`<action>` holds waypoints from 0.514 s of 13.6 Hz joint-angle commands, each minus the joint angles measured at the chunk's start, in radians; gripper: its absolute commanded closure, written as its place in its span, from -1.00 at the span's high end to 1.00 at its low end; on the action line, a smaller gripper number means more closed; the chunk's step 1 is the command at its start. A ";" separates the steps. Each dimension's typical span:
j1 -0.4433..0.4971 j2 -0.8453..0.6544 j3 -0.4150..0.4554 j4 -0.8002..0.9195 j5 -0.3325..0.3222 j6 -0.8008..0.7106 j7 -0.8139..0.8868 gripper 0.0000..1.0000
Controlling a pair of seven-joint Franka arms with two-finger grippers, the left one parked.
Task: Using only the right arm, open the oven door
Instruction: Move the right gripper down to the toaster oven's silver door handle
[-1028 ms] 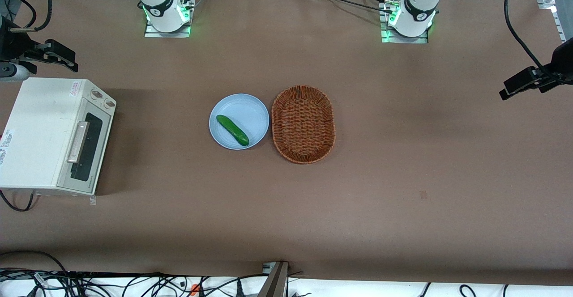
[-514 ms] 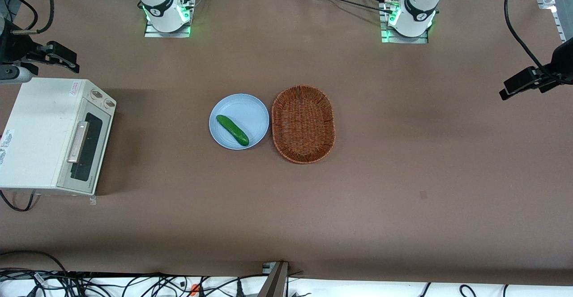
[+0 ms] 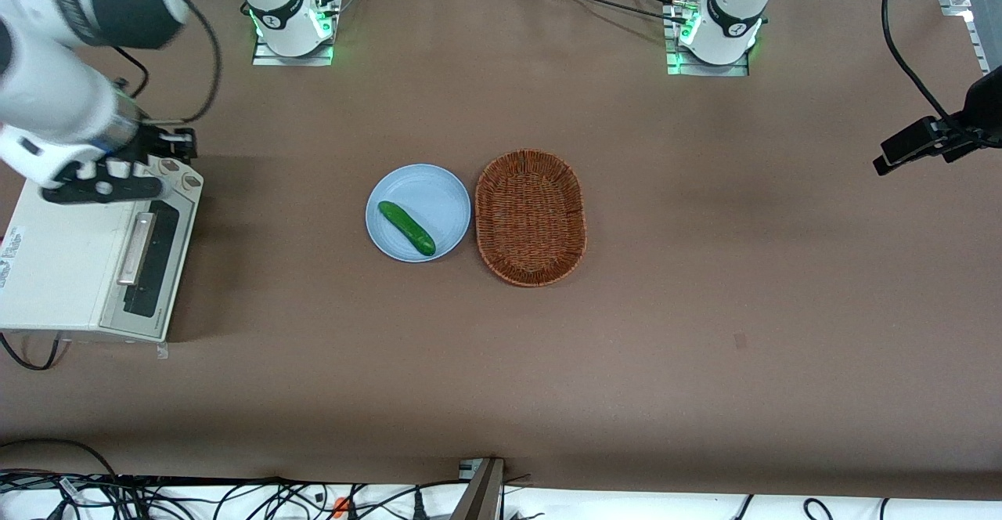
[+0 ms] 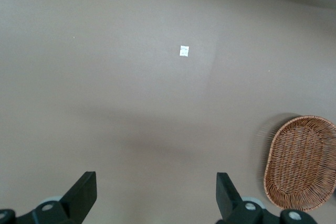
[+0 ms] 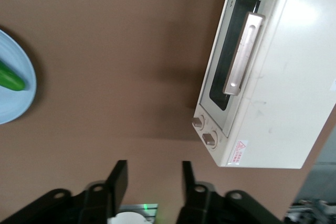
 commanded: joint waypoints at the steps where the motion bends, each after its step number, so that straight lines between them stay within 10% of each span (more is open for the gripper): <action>1: 0.020 0.055 -0.004 0.011 -0.044 0.016 0.007 -0.76; 7: 0.033 0.190 -0.007 0.010 -0.227 0.046 0.006 -1.00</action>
